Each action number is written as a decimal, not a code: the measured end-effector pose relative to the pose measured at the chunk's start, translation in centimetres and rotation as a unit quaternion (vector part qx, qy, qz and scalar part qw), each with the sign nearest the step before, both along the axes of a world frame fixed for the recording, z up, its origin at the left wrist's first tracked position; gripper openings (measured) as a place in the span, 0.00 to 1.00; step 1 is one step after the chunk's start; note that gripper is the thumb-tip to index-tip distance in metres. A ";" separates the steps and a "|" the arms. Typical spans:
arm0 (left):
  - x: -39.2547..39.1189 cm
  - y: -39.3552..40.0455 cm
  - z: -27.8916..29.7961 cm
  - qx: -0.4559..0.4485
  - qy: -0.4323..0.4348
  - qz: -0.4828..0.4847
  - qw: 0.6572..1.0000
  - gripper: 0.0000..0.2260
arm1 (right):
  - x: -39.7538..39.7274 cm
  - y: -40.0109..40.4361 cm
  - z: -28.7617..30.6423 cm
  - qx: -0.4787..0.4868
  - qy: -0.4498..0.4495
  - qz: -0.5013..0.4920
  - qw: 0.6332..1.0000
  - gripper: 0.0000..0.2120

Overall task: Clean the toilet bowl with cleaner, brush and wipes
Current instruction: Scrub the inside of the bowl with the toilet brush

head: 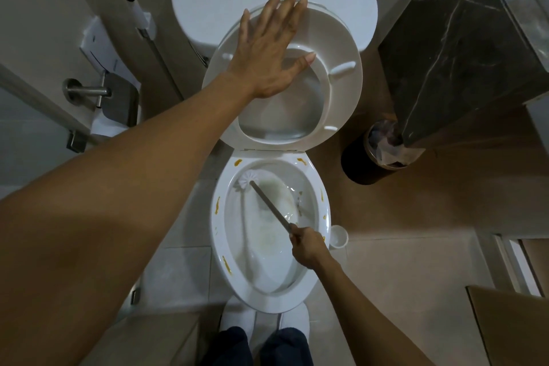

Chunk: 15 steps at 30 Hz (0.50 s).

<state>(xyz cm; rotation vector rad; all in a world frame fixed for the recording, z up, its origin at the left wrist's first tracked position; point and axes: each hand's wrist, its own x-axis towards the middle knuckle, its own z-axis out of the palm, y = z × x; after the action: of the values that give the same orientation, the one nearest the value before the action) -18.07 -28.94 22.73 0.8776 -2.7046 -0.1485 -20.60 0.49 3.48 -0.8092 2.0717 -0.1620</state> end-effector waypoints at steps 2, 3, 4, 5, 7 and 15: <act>0.0 0.0 0.0 0.000 0.001 0.000 1.000 0.37 | 0.2 -0.4 0.2 0.002 -0.002 0.004 1.000 0.17; 0.1 0.0 0.1 0.002 0.003 -0.001 1.000 0.37 | 0.4 -0.3 0.2 0.005 -0.012 0.001 1.000 0.18; 0.2 0.0 0.1 0.002 0.005 -0.002 1.000 0.37 | 0.7 0.0 0.2 0.012 -0.024 -0.001 1.000 0.19; 0.2 0.0 0.2 0.002 0.005 -0.003 1.000 0.37 | 1.0 0.4 0.2 0.022 -0.034 0.001 0.999 0.19; 0.2 0.1 0.2 0.004 0.004 -0.002 1.000 0.37 | 1.3 1.8 0.8 0.050 -0.055 0.010 0.997 0.19; 0.1 0.3 0.0 -0.005 0.003 -0.007 1.000 0.36 | 1.0 1.8 2.7 0.094 -0.064 0.044 0.993 0.16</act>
<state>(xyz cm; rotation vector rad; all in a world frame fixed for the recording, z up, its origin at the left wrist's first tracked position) -17.99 -28.69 22.75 0.8532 -2.7035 -0.1399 -19.56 2.27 6.20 -0.7533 1.8943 0.0298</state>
